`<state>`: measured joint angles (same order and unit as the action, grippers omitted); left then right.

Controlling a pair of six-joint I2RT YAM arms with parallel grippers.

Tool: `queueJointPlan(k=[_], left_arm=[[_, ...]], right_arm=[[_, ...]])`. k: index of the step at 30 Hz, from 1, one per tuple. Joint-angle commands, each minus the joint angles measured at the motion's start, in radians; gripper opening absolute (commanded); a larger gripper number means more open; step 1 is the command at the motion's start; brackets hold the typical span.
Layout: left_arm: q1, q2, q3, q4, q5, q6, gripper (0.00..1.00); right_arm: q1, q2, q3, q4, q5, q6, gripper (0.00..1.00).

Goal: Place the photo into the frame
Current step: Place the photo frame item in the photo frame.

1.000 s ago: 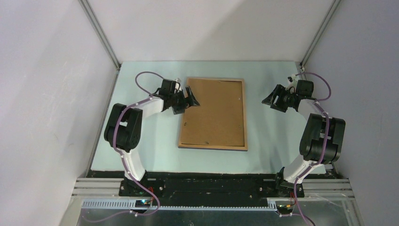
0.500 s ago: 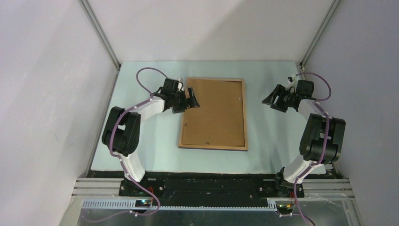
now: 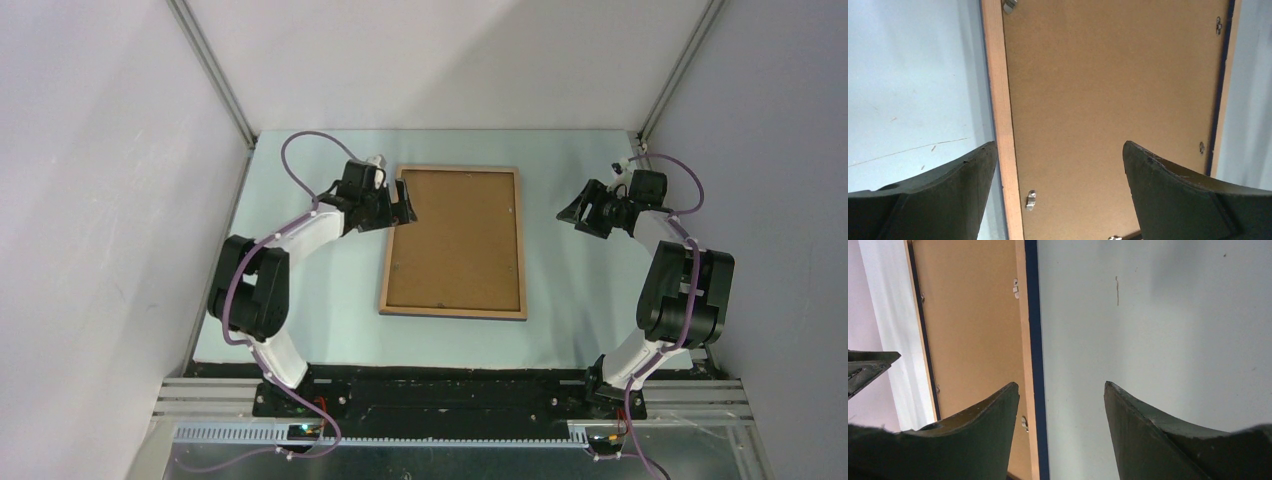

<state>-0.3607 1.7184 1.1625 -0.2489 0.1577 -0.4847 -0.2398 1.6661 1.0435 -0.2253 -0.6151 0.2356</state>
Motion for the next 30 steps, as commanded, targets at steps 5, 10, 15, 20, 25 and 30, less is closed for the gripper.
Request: queueJointPlan(k=[5,10,15,20,25,30], left_arm=[[-0.009,-0.015,0.065,0.008,-0.099,0.173,0.99],[-0.009,0.026,0.075,0.006,-0.121,0.241,0.93],[-0.008,0.068,0.079,0.0,-0.116,0.264,0.86],[-0.005,0.11,0.08,0.0,-0.104,0.255,0.74],[0.002,0.146,0.076,0.0,-0.084,0.231,0.62],[0.009,0.165,0.081,0.0,-0.071,0.23,0.51]], right_arm=[[0.022,-0.044,-0.002,0.026,0.01,-0.015,0.68],[0.049,-0.062,-0.001,0.025,0.037,-0.037,0.68],[0.08,-0.08,-0.001,0.021,0.069,-0.052,0.67],[0.083,-0.078,-0.001,0.015,0.071,-0.056,0.66],[0.083,-0.071,-0.001,0.01,0.07,-0.059,0.66],[0.08,-0.063,-0.001,0.006,0.069,-0.059,0.65]])
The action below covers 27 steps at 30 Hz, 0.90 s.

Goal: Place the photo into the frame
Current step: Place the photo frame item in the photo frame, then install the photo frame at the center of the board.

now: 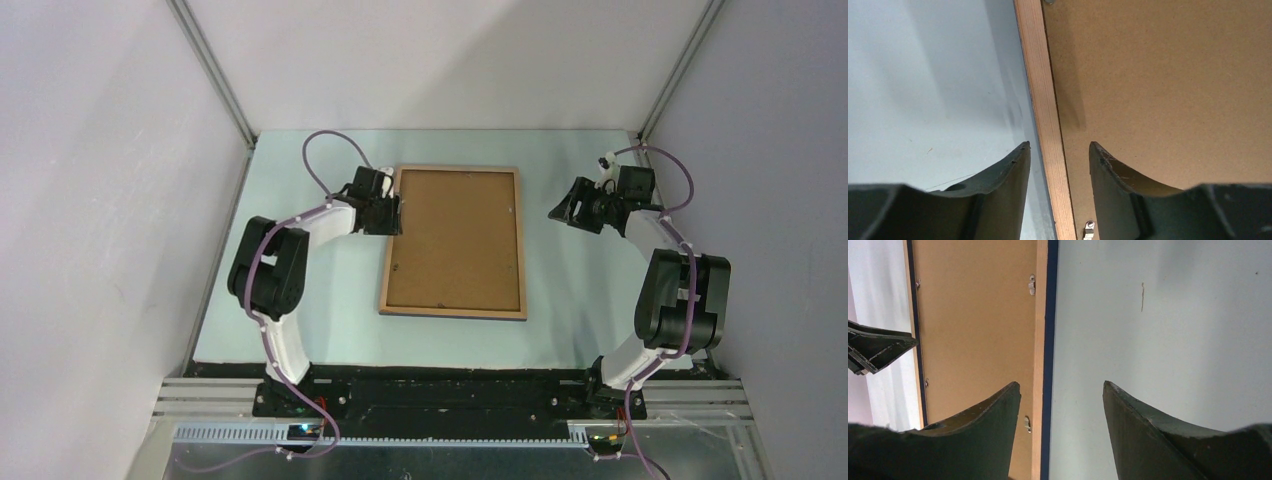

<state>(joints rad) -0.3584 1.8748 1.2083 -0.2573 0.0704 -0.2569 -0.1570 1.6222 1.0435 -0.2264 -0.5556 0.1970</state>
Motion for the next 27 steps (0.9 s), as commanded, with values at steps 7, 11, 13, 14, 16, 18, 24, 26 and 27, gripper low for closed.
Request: queueJointPlan(k=[7,11,13,14,16,18,24,26,27], left_arm=[[0.014,0.033,0.039,0.008,0.016,0.002,0.43],[0.016,0.04,0.033,0.009,0.025,-0.002,0.33],[0.016,0.041,0.025,0.009,0.032,-0.005,0.26],[0.016,0.041,0.024,0.008,0.037,-0.006,0.21],[0.016,0.036,0.014,0.008,0.043,-0.009,0.12],[0.016,0.023,-0.005,0.008,0.05,-0.013,0.02],[0.015,-0.043,-0.077,0.006,0.071,-0.008,0.0],[0.015,-0.069,-0.112,0.006,0.072,-0.016,0.0],[0.016,-0.077,-0.122,0.005,0.081,-0.022,0.0]], right_arm=[[-0.003,-0.012,-0.001,0.007,0.009,-0.021,0.65],[0.002,-0.006,-0.001,0.01,0.01,-0.02,0.65],[0.008,-0.005,-0.001,0.013,0.013,-0.021,0.65],[0.01,-0.005,-0.001,0.015,0.016,-0.022,0.65],[0.015,-0.008,-0.001,0.018,0.023,-0.024,0.65],[0.022,-0.007,0.003,0.015,0.035,-0.03,0.65],[0.077,0.031,0.056,-0.025,0.11,-0.066,0.66],[0.13,0.05,0.085,-0.037,0.152,-0.09,0.66],[0.142,0.064,0.092,-0.046,0.18,-0.098,0.65]])
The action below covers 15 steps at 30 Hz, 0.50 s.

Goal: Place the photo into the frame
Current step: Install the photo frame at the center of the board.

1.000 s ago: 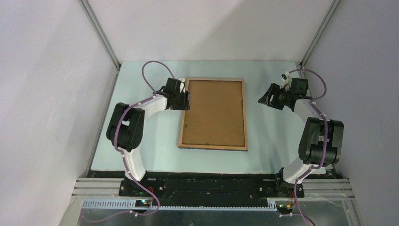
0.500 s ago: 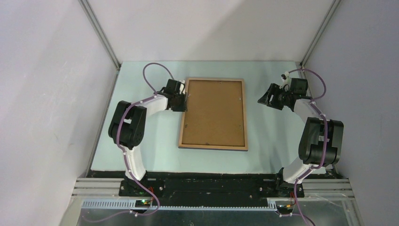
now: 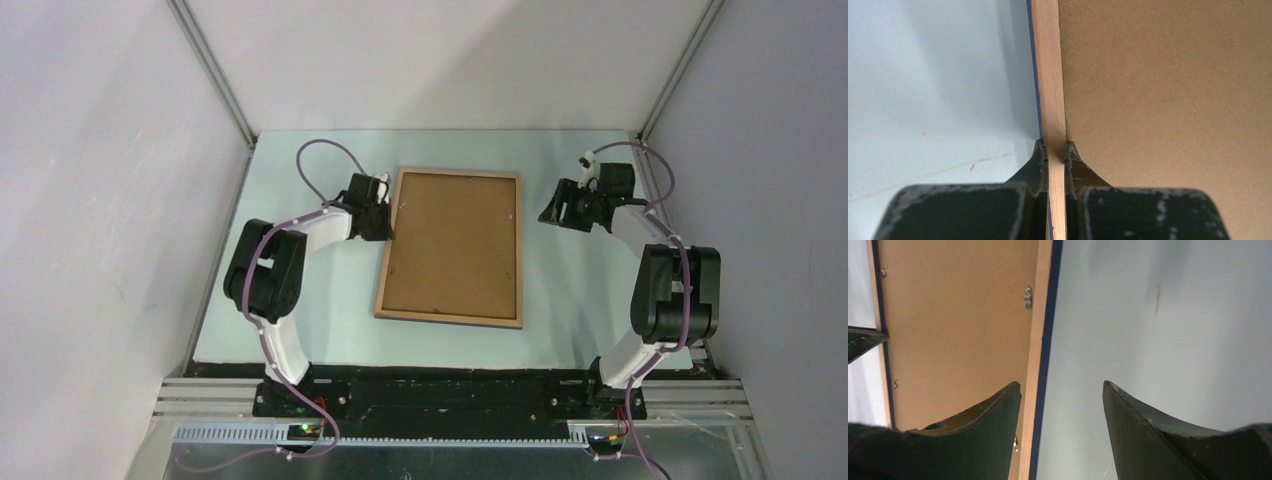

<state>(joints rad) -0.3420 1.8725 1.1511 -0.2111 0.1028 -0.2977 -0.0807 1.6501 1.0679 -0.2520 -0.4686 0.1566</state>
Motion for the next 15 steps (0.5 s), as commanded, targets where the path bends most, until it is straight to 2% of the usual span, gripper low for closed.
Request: queueJointPlan(k=[1,9,15], left_arm=[[-0.001,-0.088,-0.085,-0.041,0.054,0.007,0.0],[-0.001,-0.135,-0.166,-0.04,0.102,-0.045,0.0],[0.0,-0.157,-0.192,-0.041,0.114,-0.073,0.0]], right_arm=[[0.1,0.044,0.083,-0.024,0.106,-0.076,0.66],[0.247,0.17,0.176,-0.084,0.195,-0.136,0.65],[0.301,0.223,0.209,-0.127,0.291,-0.136,0.65]])
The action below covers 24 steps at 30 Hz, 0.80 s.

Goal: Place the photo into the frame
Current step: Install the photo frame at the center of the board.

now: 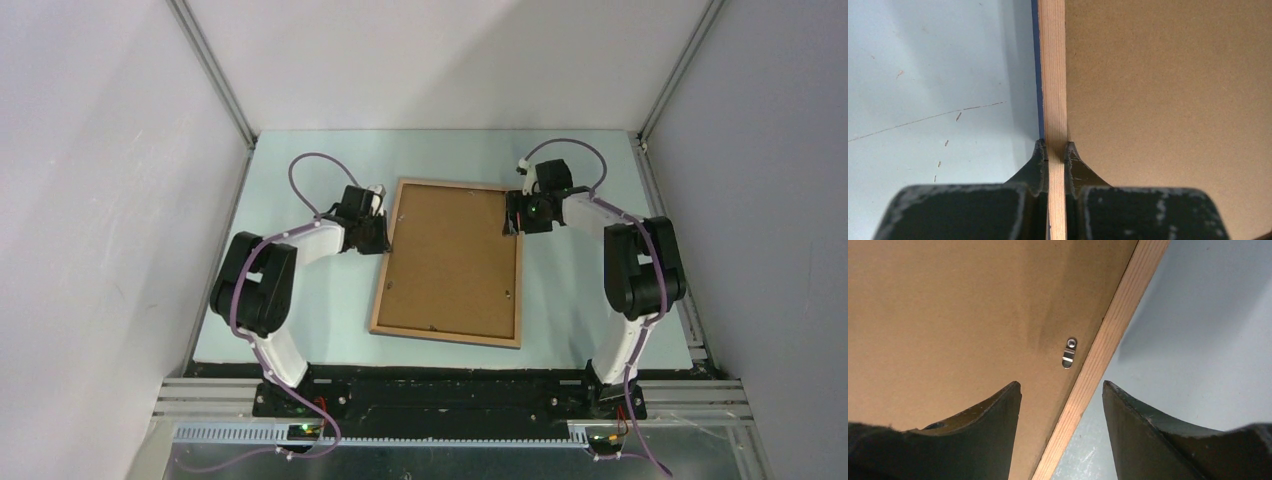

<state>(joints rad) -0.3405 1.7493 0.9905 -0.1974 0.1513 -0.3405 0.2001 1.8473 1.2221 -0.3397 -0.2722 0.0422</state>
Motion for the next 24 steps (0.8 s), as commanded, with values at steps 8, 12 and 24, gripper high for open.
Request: queueJointPlan(k=[8,12,24], left_arm=[[-0.004,-0.026,-0.036,-0.054,0.08,-0.039,0.0],[-0.003,-0.023,-0.034,-0.054,0.08,-0.038,0.0],[-0.004,-0.024,-0.032,-0.053,0.082,-0.033,0.0]], right_arm=[[0.04,0.077,0.106,-0.099,0.153,-0.013,0.63],[0.052,0.106,0.142,-0.124,0.173,-0.013,0.6],[0.062,0.168,0.222,-0.183,0.202,-0.012,0.46]])
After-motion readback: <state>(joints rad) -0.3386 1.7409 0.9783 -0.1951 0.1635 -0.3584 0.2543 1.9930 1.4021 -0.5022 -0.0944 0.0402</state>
